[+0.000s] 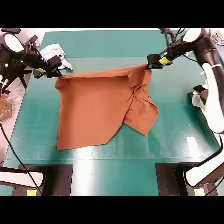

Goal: Fold the shirts.

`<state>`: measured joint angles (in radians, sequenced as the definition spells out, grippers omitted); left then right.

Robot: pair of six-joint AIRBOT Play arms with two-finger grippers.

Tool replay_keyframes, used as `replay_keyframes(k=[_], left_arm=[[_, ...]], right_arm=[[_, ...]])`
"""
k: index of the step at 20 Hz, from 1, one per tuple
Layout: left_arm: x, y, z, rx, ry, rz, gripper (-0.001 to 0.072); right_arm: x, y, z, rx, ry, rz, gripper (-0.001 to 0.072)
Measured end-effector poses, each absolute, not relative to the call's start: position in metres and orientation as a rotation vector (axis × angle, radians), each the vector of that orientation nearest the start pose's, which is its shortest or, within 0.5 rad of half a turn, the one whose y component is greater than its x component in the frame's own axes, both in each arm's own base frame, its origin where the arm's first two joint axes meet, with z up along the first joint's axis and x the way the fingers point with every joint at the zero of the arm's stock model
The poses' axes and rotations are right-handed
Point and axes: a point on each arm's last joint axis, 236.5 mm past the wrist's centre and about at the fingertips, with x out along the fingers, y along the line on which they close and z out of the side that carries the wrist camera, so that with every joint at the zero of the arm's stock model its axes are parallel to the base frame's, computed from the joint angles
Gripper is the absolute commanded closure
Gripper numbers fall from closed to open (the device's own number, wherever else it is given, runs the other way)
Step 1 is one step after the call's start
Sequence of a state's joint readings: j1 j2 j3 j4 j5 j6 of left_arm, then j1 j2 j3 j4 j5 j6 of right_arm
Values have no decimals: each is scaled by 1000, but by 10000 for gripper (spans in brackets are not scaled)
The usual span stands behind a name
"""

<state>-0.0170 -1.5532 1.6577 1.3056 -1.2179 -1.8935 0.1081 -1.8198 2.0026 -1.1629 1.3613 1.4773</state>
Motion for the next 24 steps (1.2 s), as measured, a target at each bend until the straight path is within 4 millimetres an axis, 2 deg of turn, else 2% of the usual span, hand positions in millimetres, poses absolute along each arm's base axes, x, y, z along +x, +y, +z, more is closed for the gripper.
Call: replay_keyframes(k=[1,2,3,4,6,8,11,14,16,20,24], left_arm=[[495,-64,71,-495,1126,2,617],[501,-62,68,-489,1112,7,244],[505,-60,65,-488,1102,11,-13],[507,-58,61,-486,1103,16,41],[506,-54,59,-461,1110,13,42],[494,-54,57,-402,1155,-17,42],[469,-57,65,-324,1213,-71,42],[434,-55,78,-267,1241,-102,42],[404,-56,77,-251,1260,-112,42],[340,-56,51,-256,1317,-107,42],[294,-63,20,-291,1391,-119,42]], right_arm=[[528,147,64,168,1150,446,15],[533,145,60,169,1145,442,16],[537,141,58,173,1138,433,16],[538,133,55,171,1141,418,16],[529,113,50,168,1183,387,16],[506,98,48,180,1242,372,16],[462,78,44,193,1315,349,16],[411,67,38,218,1355,326,16],[378,62,31,233,1369,310,16],[327,72,22,270,1357,327,16],[288,76,7,294,1341,324,16]])
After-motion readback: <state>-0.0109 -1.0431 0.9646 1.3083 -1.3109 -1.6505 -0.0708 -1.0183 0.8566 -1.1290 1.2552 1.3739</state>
